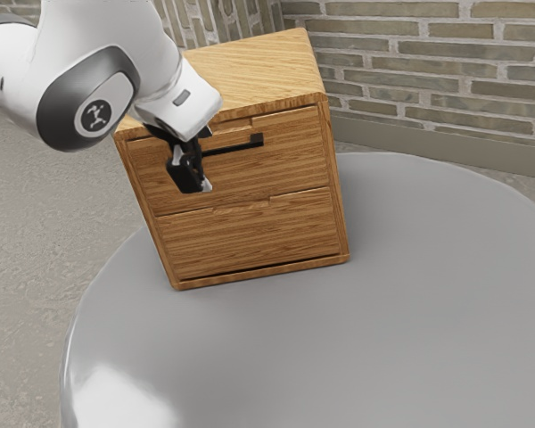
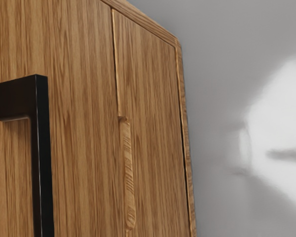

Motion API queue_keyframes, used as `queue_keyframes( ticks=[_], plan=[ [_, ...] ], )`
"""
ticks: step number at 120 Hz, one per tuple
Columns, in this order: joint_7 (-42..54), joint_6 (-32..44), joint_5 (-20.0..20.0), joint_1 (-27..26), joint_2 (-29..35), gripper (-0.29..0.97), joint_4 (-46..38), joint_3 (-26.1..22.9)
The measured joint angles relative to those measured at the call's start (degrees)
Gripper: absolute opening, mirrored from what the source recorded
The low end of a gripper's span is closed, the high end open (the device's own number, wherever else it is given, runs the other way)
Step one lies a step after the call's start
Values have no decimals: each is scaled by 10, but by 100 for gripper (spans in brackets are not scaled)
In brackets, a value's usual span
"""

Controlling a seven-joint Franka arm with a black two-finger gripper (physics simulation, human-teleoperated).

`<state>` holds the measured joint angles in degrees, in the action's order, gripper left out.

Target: Pull the drawer handle with one arm to open the drawer

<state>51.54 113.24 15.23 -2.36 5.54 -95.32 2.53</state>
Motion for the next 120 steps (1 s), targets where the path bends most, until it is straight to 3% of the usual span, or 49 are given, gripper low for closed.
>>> queue_keyframes(
  ticks=[55, 86, 120],
  plan=[
    [18, 11, -3, 4, -36, 69, 0, 5],
    [24, 12, -2, -2, 2, 68, 14, 7],
    [28, 29, -3, 0, -61, 68, 37, 7]
  ],
)
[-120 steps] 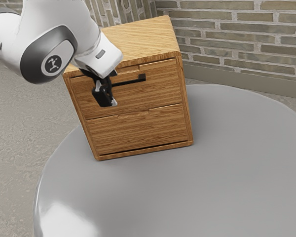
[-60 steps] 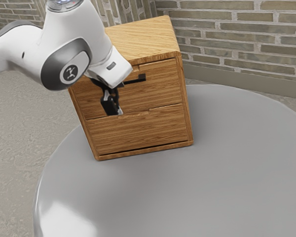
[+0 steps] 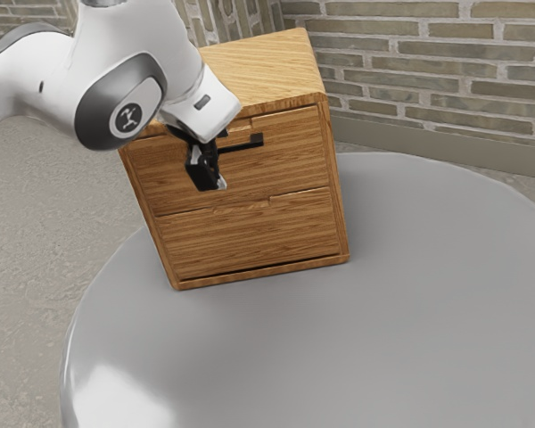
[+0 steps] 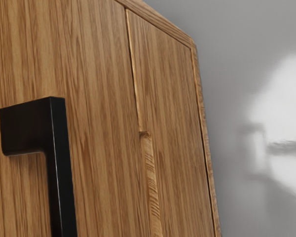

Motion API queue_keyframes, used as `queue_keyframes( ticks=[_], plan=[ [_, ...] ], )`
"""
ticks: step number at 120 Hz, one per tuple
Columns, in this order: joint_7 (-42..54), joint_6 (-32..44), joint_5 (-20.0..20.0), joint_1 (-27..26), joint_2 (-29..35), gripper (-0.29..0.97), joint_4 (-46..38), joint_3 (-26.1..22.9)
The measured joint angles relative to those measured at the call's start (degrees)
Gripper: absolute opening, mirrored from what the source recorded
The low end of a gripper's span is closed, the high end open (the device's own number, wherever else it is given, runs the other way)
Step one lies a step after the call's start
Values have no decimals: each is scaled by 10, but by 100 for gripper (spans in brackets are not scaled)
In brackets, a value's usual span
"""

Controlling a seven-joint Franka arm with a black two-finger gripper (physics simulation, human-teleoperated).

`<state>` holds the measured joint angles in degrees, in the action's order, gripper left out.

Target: Pull the drawer handle with one arm to open the drawer

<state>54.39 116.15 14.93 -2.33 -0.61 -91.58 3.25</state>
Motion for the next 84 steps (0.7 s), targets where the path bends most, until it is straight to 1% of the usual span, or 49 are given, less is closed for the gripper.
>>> queue_keyframes(
  ticks=[13, 29, 37, 42, 49, 53, 56, 58, 70, 79, 84],
  plan=[
    [1, 10, -1, 0, -14, 68, -1, 0],
    [2, 20, -1, 1, -14, 68, -7, 0],
    [2, 24, -1, 3, -5, 65, -18, -2],
    [2, 25, -1, 3, -2, 69, -25, -3],
    [2, 28, -1, 0, 0, 70, -34, -2],
    [2, 29, -1, -4, 2, 69, -40, 1],
    [2, 30, -1, 2, 7, 68, -46, -6],
    [1, 31, -1, -5, 11, 67, -50, 0],
    [1, 35, -1, -8, 25, 68, -66, -2],
    [0, 37, -1, -13, 41, 62, -79, -2],
    [0, 38, -1, -18, 47, 63, -85, -2]
  ],
)
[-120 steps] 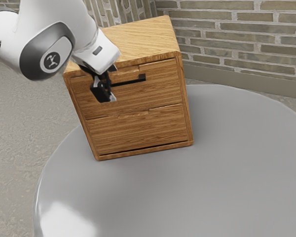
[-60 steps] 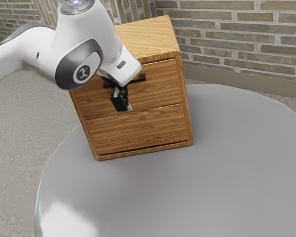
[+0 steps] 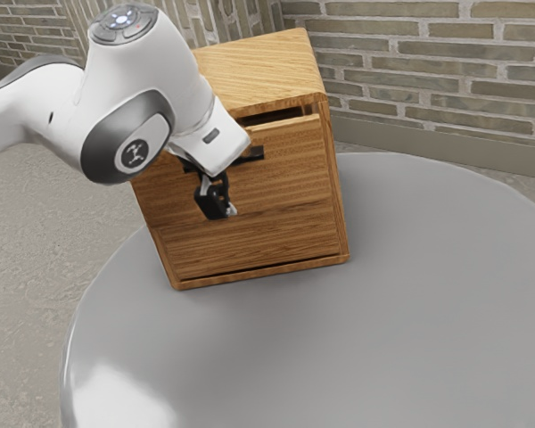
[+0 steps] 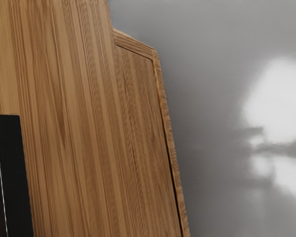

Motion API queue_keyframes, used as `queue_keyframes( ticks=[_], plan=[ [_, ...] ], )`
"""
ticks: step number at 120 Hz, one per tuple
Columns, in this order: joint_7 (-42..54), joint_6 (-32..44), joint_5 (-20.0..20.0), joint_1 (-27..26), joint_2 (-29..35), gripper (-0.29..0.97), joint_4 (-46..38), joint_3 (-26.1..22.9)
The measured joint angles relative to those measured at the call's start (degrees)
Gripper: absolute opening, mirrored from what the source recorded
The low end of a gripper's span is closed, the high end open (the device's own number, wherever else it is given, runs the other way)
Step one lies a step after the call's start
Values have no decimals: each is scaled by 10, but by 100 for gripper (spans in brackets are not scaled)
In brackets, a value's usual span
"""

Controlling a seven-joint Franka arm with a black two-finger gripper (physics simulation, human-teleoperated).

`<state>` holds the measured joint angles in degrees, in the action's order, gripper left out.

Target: Pull the drawer handle with one arm to open the drawer

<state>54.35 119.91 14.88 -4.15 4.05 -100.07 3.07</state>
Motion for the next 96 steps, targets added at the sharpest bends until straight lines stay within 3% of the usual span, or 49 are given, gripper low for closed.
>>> queue_keyframes(
  ticks=[22, 43, 62, 96],
  plan=[
    [-3, 11, 0, -23, 34, 69, -46, -1],
    [-5, 19, 2, -26, 68, 63, -81, -1],
    [-7, 27, 1, -28, 92, 68, -112, -9],
    [-12, 37, 1, -31, 144, 65, -160, -23]
  ],
)
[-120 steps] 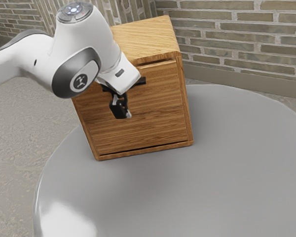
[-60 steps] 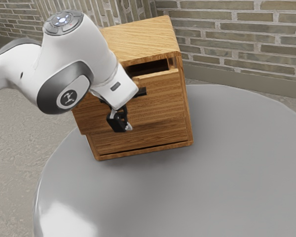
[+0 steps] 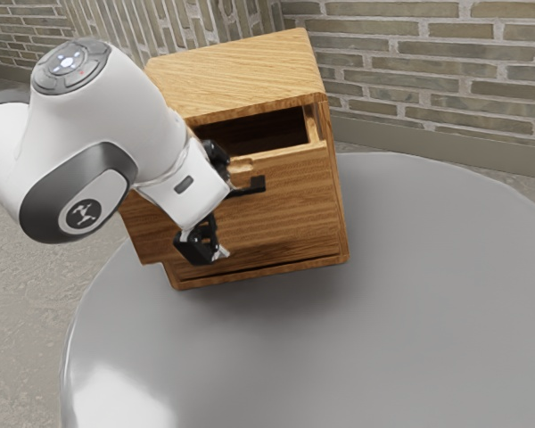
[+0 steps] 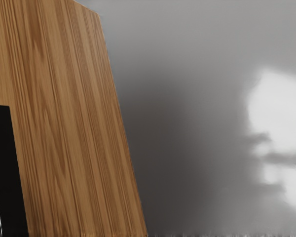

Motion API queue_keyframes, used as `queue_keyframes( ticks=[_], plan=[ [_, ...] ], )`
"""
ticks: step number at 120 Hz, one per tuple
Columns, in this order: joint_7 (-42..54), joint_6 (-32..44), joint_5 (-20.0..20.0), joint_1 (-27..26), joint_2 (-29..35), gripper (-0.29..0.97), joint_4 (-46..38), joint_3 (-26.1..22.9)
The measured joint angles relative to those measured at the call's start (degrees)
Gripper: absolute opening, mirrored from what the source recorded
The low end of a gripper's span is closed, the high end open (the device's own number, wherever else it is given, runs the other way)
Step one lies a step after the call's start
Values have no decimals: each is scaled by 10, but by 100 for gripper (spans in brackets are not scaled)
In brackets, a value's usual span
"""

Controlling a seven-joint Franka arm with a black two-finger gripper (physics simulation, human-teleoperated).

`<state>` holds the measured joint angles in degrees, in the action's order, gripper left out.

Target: Pull the drawer handle with one arm to open the drawer

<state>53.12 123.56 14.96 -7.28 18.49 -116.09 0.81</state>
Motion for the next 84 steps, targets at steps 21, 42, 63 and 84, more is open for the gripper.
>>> queue_keyframes(
  ticks=[21, 42, 63, 84],
  plan=[
    [-4, 2, 0, 0, 25, 69, -29, -15],
    [-9, 3, -1, 0, 38, 66, -42, -35],
    [-13, 3, 1, 0, 45, 67, -50, -39],
    [-17, 3, 1, 0, 57, 66, -61, -46]
  ],
)
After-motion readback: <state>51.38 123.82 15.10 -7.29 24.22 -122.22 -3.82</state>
